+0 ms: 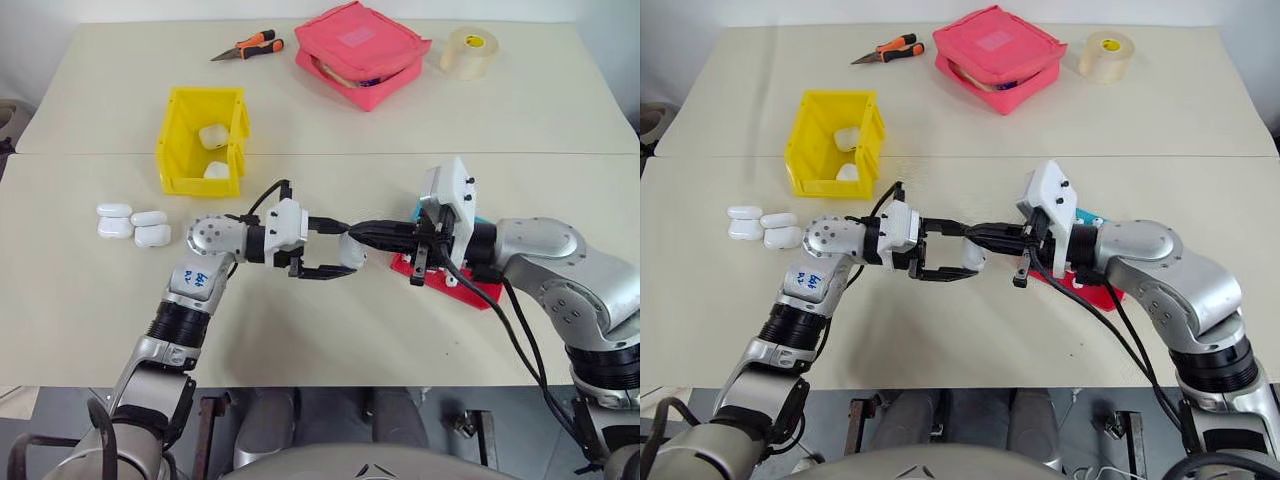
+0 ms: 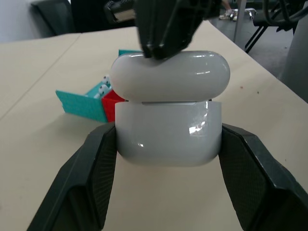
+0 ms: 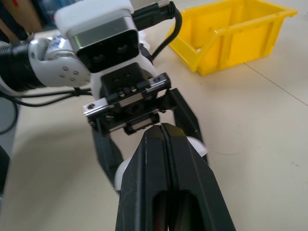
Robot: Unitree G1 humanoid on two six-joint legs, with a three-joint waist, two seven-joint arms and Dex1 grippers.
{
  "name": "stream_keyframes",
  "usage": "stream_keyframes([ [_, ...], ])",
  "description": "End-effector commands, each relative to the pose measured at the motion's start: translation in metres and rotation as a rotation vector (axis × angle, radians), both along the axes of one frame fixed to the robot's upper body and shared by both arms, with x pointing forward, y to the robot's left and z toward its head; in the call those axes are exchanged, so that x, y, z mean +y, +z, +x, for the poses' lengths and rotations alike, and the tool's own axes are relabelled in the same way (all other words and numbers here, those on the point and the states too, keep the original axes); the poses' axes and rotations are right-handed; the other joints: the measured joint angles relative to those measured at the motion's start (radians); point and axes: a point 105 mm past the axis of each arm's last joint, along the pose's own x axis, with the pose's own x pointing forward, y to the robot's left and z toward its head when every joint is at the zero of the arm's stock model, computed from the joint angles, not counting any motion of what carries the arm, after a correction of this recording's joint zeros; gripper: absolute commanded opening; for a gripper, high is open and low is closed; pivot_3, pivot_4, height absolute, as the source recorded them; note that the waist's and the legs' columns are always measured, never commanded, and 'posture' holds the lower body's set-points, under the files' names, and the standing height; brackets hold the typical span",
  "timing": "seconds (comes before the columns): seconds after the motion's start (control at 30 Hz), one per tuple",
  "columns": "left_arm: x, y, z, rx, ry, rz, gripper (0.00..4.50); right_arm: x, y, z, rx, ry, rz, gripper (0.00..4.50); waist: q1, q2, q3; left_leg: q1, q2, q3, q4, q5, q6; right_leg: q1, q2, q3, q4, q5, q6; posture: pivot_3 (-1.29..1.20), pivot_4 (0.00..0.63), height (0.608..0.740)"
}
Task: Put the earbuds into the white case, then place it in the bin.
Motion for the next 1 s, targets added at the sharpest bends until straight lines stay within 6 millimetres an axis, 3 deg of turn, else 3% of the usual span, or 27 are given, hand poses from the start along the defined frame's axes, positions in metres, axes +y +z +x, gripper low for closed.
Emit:
stream_keyframes([
  [0.03, -0.003, 0.011, -0.003, -0.063, -0.014, -0.034, 2.78, -0.007, -0.007, 0.001, 0.010, -0.019, -0.051, 0.03, 0.000, 0.000, 0.000, 0.000, 0.000, 0.000, 0.000, 0.000, 0.000, 0.000, 0.000, 0.000, 0.000, 0.000, 0.000, 0.00, 0.150, 0.740],
  [0.3, 0.005, 0.012, -0.005, -0.064, 0.004, -0.089, 2.78, -0.045, -0.023, -0.011, 0.056, -0.103, -0.086, 0.03, 0.001, 0.000, 0.000, -0.001, 0.000, 0.000, 0.000, 0.000, 0.000, 0.000, -0.001, 0.000, 0.000, 0.000, 0.000, 0.00, 0.150, 0.740],
  [0.47, 0.018, 0.015, -0.012, -0.044, 0.023, -0.163, 2.78, -0.061, -0.009, -0.020, -0.041, -0.150, 0.106, 0.03, -0.002, 0.000, 0.000, 0.000, 0.001, 0.001, 0.000, 0.000, 0.000, 0.000, 0.000, 0.000, 0.000, 0.000, 0.000, 0.00, 0.150, 0.740],
  [0.6, 0.028, 0.015, -0.013, -0.026, 0.075, -0.204, 2.78, -0.065, -0.004, -0.033, -0.058, -0.138, 0.219, 0.80, 0.000, 0.000, 0.000, 0.001, 0.001, 0.001, 0.000, 0.000, 0.000, 0.001, 0.000, 0.000, 0.000, 0.000, 0.000, 0.00, 0.150, 0.740],
  [0.7, 0.042, 0.015, -0.013, 0.015, 0.145, -0.267, 2.78, -0.066, -0.004, -0.037, -0.127, -0.149, 0.230, 1.86, 0.000, 0.000, 0.000, 0.001, 0.001, 0.001, 0.000, 0.000, 0.000, 0.001, 0.000, 0.001, 0.001, 0.000, 0.000, 0.00, 0.150, 0.740],
  [0.8, 0.084, 0.008, -0.011, 0.116, 0.394, -0.396, 2.78, -0.056, 0.006, -0.034, -0.281, -0.154, 0.266, 2.89, -0.011, 0.000, 0.000, 0.001, 0.001, 0.000, 0.000, 0.000, 0.000, 0.001, 0.000, 0.001, 0.001, 0.000, 0.000, 0.00, 0.150, 0.740],
  [0.93, 0.121, 0.014, -0.001, 0.107, 0.719, -0.492, 2.78, -0.052, 0.007, -0.032, -0.349, -0.159, 0.273, 4.24, -0.016, -0.001, 0.000, 0.004, 0.002, -0.003, -0.002, 0.000, -0.001, 0.000, 0.001, 0.002, 0.001, 0.000, 0.000, 0.00, 0.150, 0.740],
  [1.0, 0.138, 0.025, 0.003, 0.083, 0.837, -0.565, 2.78, -0.050, 0.004, -0.033, -0.408, -0.142, 0.219, 4.48, -0.005, -0.001, 0.000, 0.003, 0.002, -0.003, -0.001, 0.000, -0.001, 0.000, 0.000, 0.003, 0.002, 0.000, 0.000, 0.00, 0.150, 0.740],
])
